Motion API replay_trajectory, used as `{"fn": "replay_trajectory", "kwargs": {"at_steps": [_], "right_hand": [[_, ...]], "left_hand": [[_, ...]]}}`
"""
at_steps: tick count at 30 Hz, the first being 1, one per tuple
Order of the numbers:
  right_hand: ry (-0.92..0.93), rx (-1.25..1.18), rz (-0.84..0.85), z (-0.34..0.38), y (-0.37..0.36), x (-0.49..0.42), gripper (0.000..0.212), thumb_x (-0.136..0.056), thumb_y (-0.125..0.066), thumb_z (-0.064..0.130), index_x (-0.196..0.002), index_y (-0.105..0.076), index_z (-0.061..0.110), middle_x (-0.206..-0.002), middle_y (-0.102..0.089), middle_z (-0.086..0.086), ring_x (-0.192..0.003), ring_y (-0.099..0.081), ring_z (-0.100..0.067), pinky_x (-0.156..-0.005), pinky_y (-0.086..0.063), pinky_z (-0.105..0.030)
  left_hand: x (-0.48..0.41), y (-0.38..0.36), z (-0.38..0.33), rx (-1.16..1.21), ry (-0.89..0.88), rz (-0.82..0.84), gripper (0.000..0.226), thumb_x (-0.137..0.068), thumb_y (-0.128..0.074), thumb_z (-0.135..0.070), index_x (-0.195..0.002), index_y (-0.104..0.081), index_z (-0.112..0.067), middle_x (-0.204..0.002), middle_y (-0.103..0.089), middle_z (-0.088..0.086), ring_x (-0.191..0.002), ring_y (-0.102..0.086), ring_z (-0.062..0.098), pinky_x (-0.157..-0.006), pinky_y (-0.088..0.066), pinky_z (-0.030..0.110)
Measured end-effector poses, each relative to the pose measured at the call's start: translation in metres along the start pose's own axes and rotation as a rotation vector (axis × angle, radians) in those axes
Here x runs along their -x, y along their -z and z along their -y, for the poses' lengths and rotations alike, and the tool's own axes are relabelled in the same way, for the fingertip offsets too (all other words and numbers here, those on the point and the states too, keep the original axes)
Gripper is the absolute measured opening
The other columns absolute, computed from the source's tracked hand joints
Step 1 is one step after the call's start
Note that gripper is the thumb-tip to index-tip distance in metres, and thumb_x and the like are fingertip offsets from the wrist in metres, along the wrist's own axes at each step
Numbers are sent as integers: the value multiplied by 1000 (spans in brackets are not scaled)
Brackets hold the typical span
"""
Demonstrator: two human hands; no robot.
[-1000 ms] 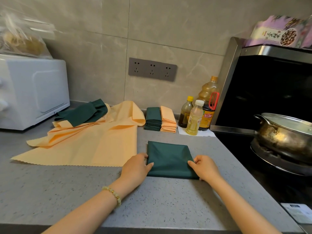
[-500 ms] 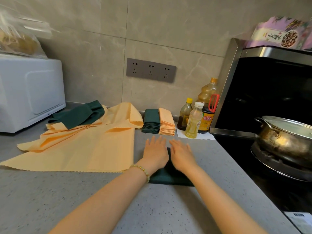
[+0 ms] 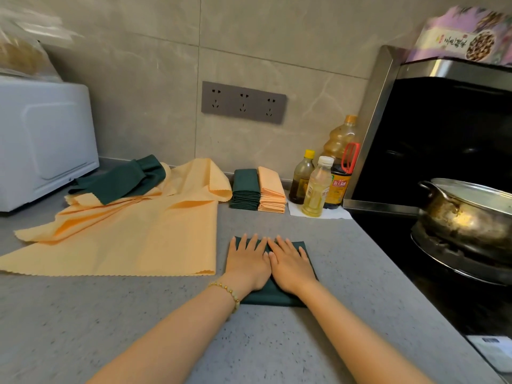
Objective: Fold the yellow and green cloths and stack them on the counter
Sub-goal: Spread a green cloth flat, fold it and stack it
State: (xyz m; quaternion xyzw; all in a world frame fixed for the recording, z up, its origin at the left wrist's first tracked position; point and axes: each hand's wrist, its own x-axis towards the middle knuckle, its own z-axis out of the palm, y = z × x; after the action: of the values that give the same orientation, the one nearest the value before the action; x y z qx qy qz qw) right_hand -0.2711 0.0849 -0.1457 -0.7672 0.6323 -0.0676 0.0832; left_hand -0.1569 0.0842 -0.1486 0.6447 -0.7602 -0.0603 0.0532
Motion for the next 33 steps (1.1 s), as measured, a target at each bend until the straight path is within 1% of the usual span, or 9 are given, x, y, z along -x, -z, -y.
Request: {"fn": "replay_trajectory", "kwargs": {"at_steps": [9,15,21,23,25,26,28,30,33], "right_hand": [[23,10,-6,5,-8,43,49,-103,-13,36,-151,-5,28,-160,1,3,-146,3,-13,-117,5,-34],[-15,22,2,-16,-2,52,53,-103,-14,39,-152,-5,22,-159,1,4,-146,3,-10,-118,2,-31],[-55,28,34,-43,8,67,51,-104,-11,35,-152,-1,21,-159,2,5,-146,7,-12,-118,4,-32],[-61,41,43,-47,10,69,51,-104,-10,36,-152,-1,22,-159,3,5,-146,10,-14,-118,4,-33],[-45,64,31,-48,11,68,51,-104,-12,36,-152,-3,23,-159,4,4,-146,9,-16,-118,3,-34],[-13,78,-1,-48,12,69,50,-104,-15,35,-152,-8,23,-159,1,4,-146,5,-16,-118,1,-34],[117,94,-120,-45,14,74,44,-104,-24,25,-148,-27,26,-155,-21,5,-143,-16,-16,-117,-11,-32],[232,86,-203,-41,16,81,41,-102,-31,15,-137,-46,31,-139,-44,7,-127,-37,-11,-111,-23,-28],[228,55,-227,-36,20,90,34,-100,-39,23,-129,-55,32,-125,-54,11,-116,-46,-8,-108,-28,-30]], "left_hand": [[45,-7,2,-16,-10,-33,54,-103,-11,-36,-153,2,-20,-160,7,5,-147,8,24,-119,7,41],[51,-4,21,40,-33,-20,65,-101,-16,-50,-153,1,-15,-160,8,6,-148,9,19,-118,4,32],[64,1,36,56,-106,16,75,-98,-19,-58,-153,3,-12,-160,9,4,-147,8,18,-119,2,31],[71,6,39,53,-146,32,76,-97,-21,-60,-153,1,-13,-161,6,3,-148,8,18,-119,2,32],[75,10,43,3,-229,-3,73,-96,-20,-62,-153,-11,-19,-160,-8,2,-147,-3,19,-120,-3,32],[77,12,45,-27,-295,-53,70,-94,-18,-63,-151,-23,-23,-158,-22,0,-144,-16,20,-118,-11,30],[83,19,46,-54,-416,-128,59,-94,-23,-58,-142,-43,-30,-143,-46,-7,-127,-40,15,-106,-30,26],[89,24,45,-56,-430,-134,46,-98,-35,-50,-138,-49,-33,-139,-51,-10,-118,-46,12,-97,-37,26],[97,24,37,-57,-330,-134,60,-89,-40,-65,-140,-45,-34,-143,-47,-12,-118,-47,13,-93,-42,27]]}}
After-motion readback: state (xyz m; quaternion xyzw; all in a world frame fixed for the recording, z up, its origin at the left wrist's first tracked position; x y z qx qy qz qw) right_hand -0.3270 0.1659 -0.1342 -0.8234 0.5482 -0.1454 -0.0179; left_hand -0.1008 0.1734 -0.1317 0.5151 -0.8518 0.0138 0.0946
